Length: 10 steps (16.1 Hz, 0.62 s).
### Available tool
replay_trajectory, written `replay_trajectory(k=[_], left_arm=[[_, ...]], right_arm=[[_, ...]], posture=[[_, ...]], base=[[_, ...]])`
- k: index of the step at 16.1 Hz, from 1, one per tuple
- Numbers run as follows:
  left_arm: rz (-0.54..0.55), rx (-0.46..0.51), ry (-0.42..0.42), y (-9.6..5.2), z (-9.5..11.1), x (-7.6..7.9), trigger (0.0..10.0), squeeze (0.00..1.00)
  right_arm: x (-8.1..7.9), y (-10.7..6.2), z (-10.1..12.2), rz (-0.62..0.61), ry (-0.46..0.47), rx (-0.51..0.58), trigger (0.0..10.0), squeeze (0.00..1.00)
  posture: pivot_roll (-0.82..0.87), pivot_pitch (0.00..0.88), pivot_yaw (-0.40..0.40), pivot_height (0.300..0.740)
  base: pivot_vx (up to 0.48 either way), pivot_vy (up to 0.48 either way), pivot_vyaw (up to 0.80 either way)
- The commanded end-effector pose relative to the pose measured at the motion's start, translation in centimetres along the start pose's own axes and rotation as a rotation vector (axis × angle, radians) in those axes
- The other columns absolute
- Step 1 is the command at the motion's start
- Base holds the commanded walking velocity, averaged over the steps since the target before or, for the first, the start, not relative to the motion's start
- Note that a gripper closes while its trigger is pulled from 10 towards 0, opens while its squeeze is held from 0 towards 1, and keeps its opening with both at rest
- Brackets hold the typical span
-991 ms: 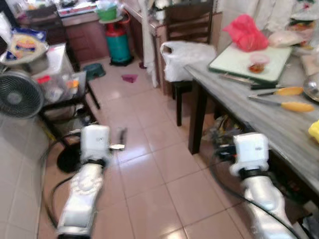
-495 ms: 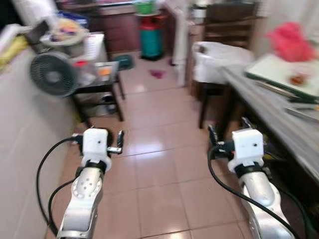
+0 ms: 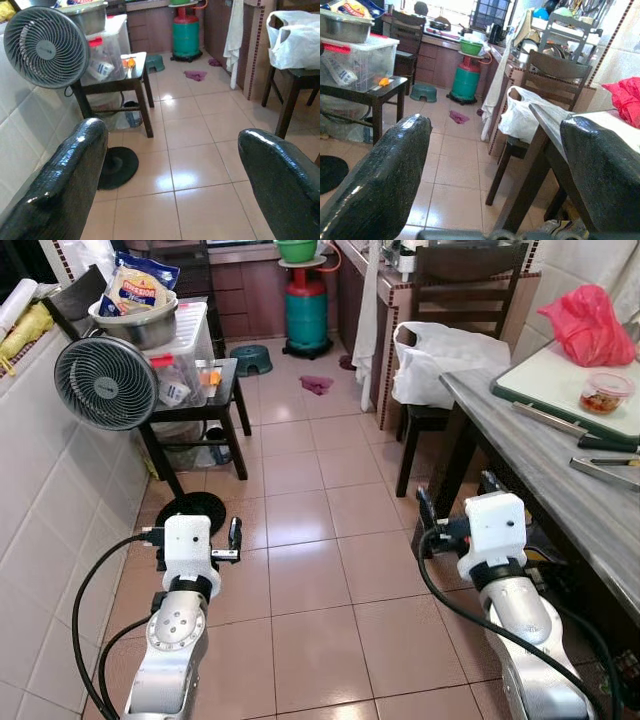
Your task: Setting the table
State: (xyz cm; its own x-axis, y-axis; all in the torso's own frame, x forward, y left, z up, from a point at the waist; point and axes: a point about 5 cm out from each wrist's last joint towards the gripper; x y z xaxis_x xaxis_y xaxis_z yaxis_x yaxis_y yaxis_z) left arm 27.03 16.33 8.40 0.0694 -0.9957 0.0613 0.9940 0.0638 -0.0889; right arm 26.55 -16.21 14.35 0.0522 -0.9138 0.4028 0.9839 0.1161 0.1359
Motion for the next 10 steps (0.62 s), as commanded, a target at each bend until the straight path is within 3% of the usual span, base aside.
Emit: replay_trajectory(k=[1, 10], left_arm=[[0.021, -0.005, 0.007, 0.04, -0.15, -0.38, 10.0, 0.00], [-0.004, -0.006, 0.031, 0.55, -0.01, 0.07, 10.0, 0.00]], right_arm=[[-0.16, 0.16, 0.03, 0.014, 0.007, 0.002, 10.0, 0.00], [0.18, -0.18, -0.19, -0.011, 0.007, -0.007, 10.0, 0.00]], posture=[[0.01, 0.000, 0.003, 0.740], [0.00, 0.000, 0.031, 0.740]], base=[[0.000, 0.307, 0.00], [0.000, 0.480, 0.00]])
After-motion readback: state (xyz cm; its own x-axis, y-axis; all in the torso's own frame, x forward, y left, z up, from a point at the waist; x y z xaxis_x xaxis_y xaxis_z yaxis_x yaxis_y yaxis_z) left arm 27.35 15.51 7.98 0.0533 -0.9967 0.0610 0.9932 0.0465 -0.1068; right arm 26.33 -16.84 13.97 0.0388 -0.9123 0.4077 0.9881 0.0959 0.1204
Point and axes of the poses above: a point about 5 cm out from each wrist's last joint towards the gripper, its own y axis pointing out of the wrist towards the gripper, its own z axis along the axis of the wrist's last joint, x = y × z, and after that the axes turned 8 degrees about -y, right-handed
